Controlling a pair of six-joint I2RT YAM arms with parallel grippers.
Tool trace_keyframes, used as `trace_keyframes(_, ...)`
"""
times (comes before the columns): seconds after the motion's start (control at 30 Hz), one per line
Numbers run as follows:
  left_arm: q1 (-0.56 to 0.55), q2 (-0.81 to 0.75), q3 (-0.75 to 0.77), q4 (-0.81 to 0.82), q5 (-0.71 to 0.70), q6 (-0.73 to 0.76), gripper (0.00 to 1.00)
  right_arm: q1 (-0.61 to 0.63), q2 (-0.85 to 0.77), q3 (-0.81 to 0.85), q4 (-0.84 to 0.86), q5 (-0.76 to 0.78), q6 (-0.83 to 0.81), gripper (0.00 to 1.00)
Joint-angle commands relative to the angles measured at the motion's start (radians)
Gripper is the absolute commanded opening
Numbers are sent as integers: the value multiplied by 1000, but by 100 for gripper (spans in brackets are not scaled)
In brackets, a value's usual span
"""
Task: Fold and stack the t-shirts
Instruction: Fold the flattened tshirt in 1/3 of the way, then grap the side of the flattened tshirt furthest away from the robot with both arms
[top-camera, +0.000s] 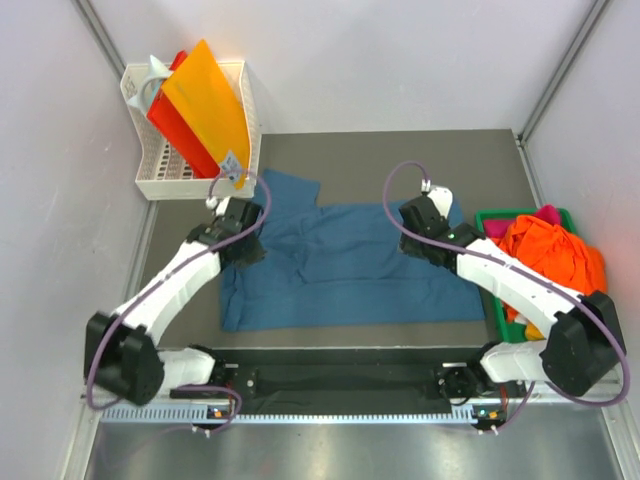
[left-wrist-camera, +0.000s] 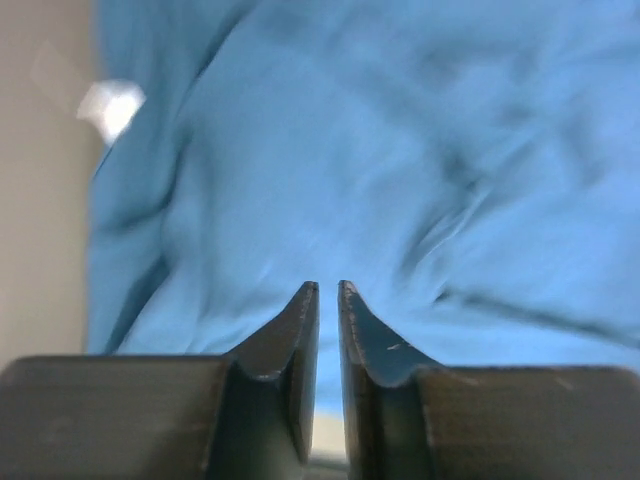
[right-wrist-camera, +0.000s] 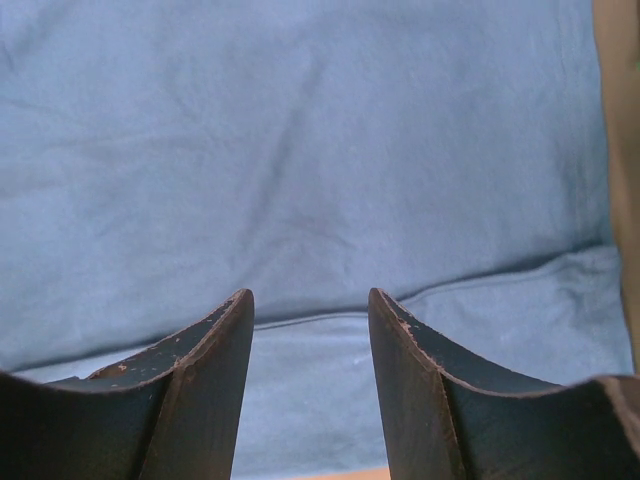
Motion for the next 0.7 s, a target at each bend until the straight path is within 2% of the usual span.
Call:
trace_keyframes(0.0,-24,297,268,194,-112,173,29,20,22,88,5,30,-100,50)
trace_keyframes(0.03,-33,368,338,167,-158,194,32,20,26,91,5,36,-107,50)
trace_keyframes(0.07,-41,454,414,81,-265,213,40,22,29,93,5,38,-112,50)
trace_keyframes(0.1,-56,523,561,47,-307,222,46,22,31,93,9,41,-124,50)
trace_keyframes(0.13,-60,662,631,18,-348,228,49,22,34,93,9,45,-127,50)
trace_keyframes(0.17,-62,719,694,-37,-397,225,59,22,34,91,12,47,-130,50)
trace_keyframes(0.2,-61,769,799,-50,-423,216,66,20,35,82,17,46,-137,50)
trace_keyframes(0.23,-59,853,841,-56,-433,206,69,23,35,79,19,47,-138,50)
trace_keyframes(0.33,-48,931,926,27,-405,213,72,22,38,67,31,41,-135,50)
trace_keyframes(0.5,10,999,989,183,-280,257,73,22,37,67,29,18,-138,50)
trace_keyframes(0.63,18,1074,1050,272,-269,349,68,22,29,64,42,6,-157,50)
trace_keyframes(0.67,25,1097,1105,272,-266,359,68,22,28,63,48,3,-160,50)
